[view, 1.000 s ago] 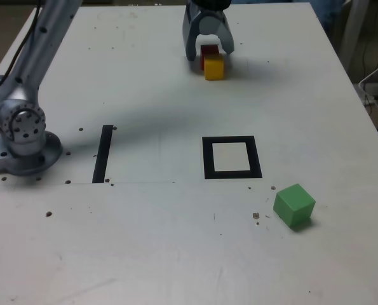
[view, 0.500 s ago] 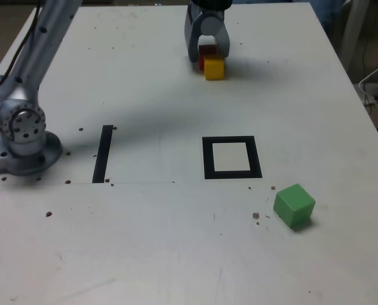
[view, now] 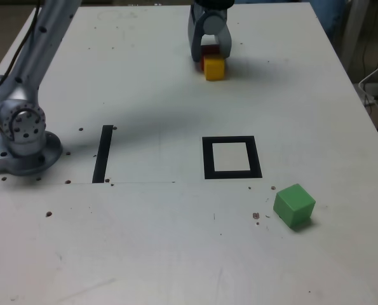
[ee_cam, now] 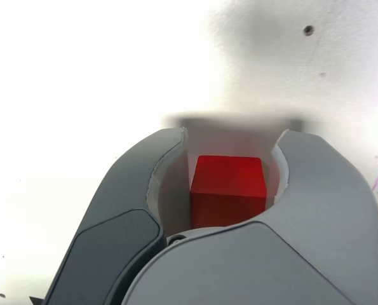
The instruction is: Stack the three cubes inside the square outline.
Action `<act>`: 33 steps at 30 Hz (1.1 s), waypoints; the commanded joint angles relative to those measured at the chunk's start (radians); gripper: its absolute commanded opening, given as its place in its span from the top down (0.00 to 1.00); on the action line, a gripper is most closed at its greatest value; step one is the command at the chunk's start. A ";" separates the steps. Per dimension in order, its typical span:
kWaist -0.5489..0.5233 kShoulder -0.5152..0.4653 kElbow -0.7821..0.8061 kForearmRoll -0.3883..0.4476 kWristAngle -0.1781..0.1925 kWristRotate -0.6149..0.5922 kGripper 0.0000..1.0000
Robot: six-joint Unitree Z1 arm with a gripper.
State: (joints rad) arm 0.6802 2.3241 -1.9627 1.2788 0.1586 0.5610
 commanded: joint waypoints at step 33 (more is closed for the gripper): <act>-0.423 -0.473 0.271 0.151 0.006 -0.274 0.68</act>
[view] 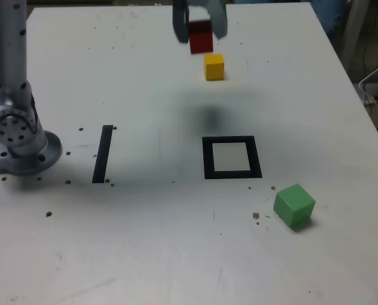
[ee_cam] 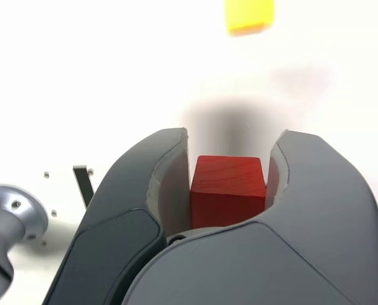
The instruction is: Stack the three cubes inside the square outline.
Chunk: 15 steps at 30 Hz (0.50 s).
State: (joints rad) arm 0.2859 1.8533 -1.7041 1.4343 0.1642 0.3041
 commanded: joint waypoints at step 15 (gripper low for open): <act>-0.334 0.046 0.244 -0.220 -0.049 -0.301 0.68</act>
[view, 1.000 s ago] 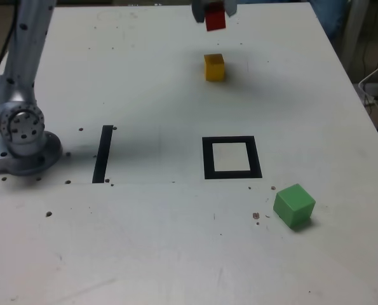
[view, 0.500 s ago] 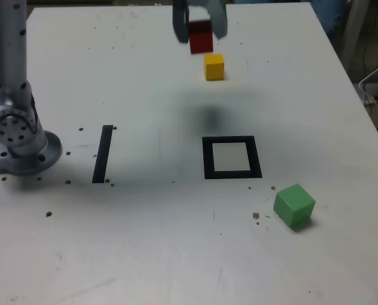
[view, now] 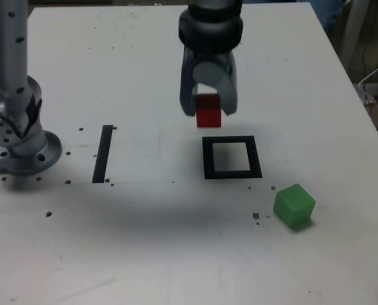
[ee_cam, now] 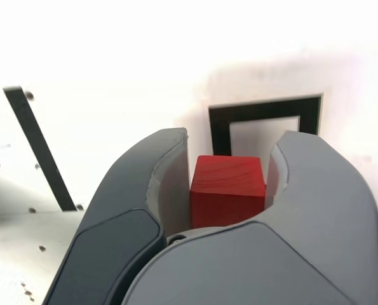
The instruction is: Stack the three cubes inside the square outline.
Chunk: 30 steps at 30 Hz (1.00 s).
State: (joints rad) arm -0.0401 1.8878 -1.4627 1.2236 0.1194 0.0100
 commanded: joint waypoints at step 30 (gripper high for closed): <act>-0.046 0.195 -0.051 -0.066 0.020 -0.073 0.67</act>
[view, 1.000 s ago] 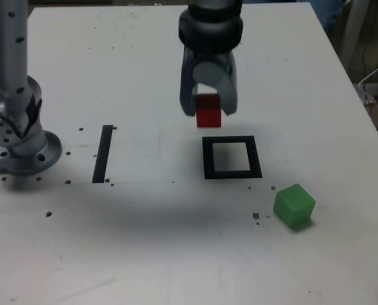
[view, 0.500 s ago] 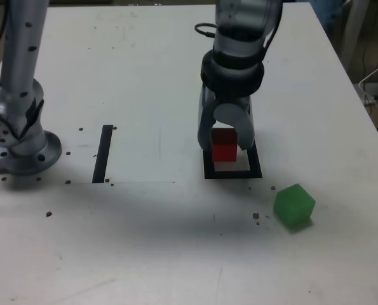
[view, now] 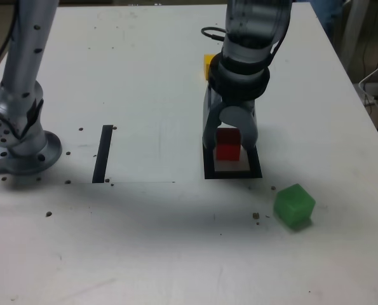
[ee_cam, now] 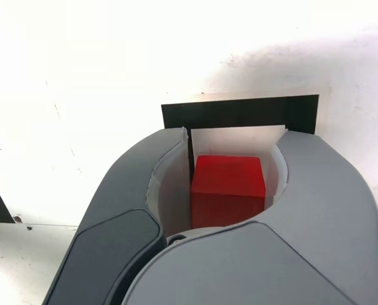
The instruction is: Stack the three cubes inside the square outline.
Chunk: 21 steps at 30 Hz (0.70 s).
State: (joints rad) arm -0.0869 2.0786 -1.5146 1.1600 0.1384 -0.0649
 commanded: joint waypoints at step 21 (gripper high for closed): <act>0.004 -0.001 0.008 -0.019 0.003 0.005 0.05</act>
State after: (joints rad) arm -0.0845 2.0800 -1.5104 1.1388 0.1396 -0.0620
